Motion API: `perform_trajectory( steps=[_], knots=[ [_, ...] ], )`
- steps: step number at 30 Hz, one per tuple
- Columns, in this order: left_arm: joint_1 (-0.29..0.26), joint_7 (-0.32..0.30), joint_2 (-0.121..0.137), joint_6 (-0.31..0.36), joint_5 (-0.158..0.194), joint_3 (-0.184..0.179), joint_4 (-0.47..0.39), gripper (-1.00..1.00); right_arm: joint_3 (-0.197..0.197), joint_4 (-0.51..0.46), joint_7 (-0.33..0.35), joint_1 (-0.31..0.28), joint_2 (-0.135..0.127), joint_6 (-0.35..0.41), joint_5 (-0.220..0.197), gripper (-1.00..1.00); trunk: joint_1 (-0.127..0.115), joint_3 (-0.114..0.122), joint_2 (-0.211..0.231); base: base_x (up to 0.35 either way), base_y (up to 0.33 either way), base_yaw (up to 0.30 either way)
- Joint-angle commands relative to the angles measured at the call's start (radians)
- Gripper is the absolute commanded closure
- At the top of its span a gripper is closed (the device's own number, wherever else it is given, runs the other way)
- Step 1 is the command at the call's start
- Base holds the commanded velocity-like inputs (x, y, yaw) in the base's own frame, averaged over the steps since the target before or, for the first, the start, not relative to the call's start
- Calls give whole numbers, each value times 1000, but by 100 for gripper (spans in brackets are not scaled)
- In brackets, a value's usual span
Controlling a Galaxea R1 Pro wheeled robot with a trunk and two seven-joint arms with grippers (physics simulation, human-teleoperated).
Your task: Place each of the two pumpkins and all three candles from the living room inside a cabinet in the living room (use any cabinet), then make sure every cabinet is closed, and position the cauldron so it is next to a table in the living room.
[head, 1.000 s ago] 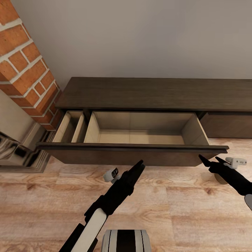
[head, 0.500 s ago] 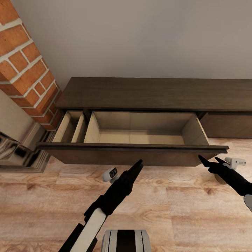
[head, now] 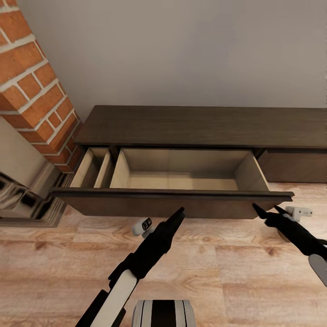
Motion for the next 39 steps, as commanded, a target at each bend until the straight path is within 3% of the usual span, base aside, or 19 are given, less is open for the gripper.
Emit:
perform_trajectory(
  steps=[1, 4, 10, 26, 27, 29, 30, 39],
  knots=[
    [0, 1, 0, 0, -1, 0, 0, -100, 0, 0, 1, 0, 9, 0, 4, -100, 0, 4, 0, 0, 0, 0],
    [0, 1, 2, 1, -1, 2, 0, -100, -1, -1, 1, 0, 20, 1, 9, -100, -2, 16, 1, 0, 0, 0],
    [0, -1, 35, 1, 1, 4, -1, -100, 14, 3, -1, 0, 26, 1, 11, -100, -4, 39, 2, 0, 0, 0],
    [0, 4, 32, 4, -6, -1, 2, -100, 75, 7, -1, 0, 28, 1, 10, -100, -12, 101, 6, 0, 0, 0],
    [0, 4, 29, 41, -2, -1, 2, -100, 157, 7, -8, 0, 34, 0, 12, -100, -12, 105, 6, 0, 0, 0],
    [0, 4, 29, 74, -1, 0, 1, -100, 170, 7, -10, 0, 34, 0, 12, -100, -13, 112, 7, 0, 0, 0],
    [-1, 7, 27, 150, -5, 3, 1, -100, 176, 7, -11, 0, 34, -1, 12, -100, -13, 116, 7, 0, 0, 0],
    [-2, 46, 28, 162, -11, 5, 1, -100, 183, 7, -9, 0, 36, -1, 45, -100, -18, 151, 9, 0, 0, 0]
  ],
)
